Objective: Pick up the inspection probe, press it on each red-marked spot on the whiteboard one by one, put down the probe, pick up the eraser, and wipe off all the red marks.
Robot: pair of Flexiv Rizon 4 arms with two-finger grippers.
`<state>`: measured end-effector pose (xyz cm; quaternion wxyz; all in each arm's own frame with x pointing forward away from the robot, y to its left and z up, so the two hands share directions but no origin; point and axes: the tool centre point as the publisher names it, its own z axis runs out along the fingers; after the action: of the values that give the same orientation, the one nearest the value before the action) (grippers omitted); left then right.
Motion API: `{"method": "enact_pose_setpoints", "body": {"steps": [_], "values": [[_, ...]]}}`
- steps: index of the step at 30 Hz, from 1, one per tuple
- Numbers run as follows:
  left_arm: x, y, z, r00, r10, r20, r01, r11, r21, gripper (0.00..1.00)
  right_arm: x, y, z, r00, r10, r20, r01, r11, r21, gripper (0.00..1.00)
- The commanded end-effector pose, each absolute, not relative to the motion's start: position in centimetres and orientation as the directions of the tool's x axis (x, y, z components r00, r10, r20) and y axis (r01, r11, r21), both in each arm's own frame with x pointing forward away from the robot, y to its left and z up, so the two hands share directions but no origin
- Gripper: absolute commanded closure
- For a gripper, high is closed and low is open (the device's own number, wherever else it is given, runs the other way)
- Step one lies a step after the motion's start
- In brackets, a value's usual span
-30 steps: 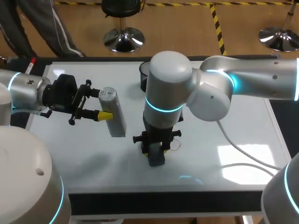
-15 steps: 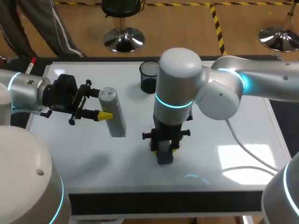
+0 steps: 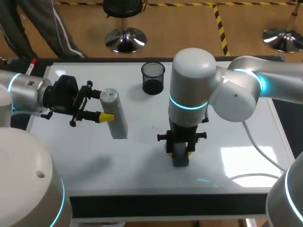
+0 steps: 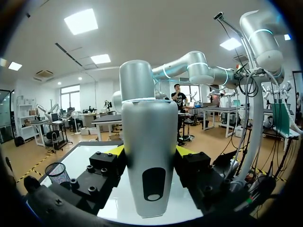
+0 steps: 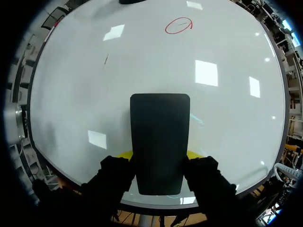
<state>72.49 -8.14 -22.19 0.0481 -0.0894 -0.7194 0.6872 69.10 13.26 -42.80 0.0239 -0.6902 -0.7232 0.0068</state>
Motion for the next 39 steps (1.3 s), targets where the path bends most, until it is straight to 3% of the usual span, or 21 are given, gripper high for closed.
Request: {"method": "enact_pose_setpoints", "body": {"steps": [1,16,28,39], "values": [[72.5,-8.1,-22.2,-0.979,0.196,-0.056,0.064,0.037,-0.997,1.0,68.9,11.1,-43.6,-0.028,0.999,0.021,0.999,0.029,-0.029,1.0],[72.5,-8.1,-22.2,-0.979,0.196,-0.056,0.064,0.037,-0.997,1.0,69.7,14.9,-40.7,-0.095,0.995,0.008,0.995,0.094,0.029,1.0],[72.5,-8.1,-22.2,-0.979,0.196,-0.056,0.064,0.037,-0.997,1.0,70.5,19.1,-41.8,-0.156,0.988,0.016,0.988,0.156,0.01,1.0],[72.5,-8.1,-22.2,-0.979,0.196,-0.056,0.064,0.037,-0.997,1.0,71.2,20.2,-43.4,-0.169,0.985,0.015,0.985,0.169,-0.033,1.0]]}}
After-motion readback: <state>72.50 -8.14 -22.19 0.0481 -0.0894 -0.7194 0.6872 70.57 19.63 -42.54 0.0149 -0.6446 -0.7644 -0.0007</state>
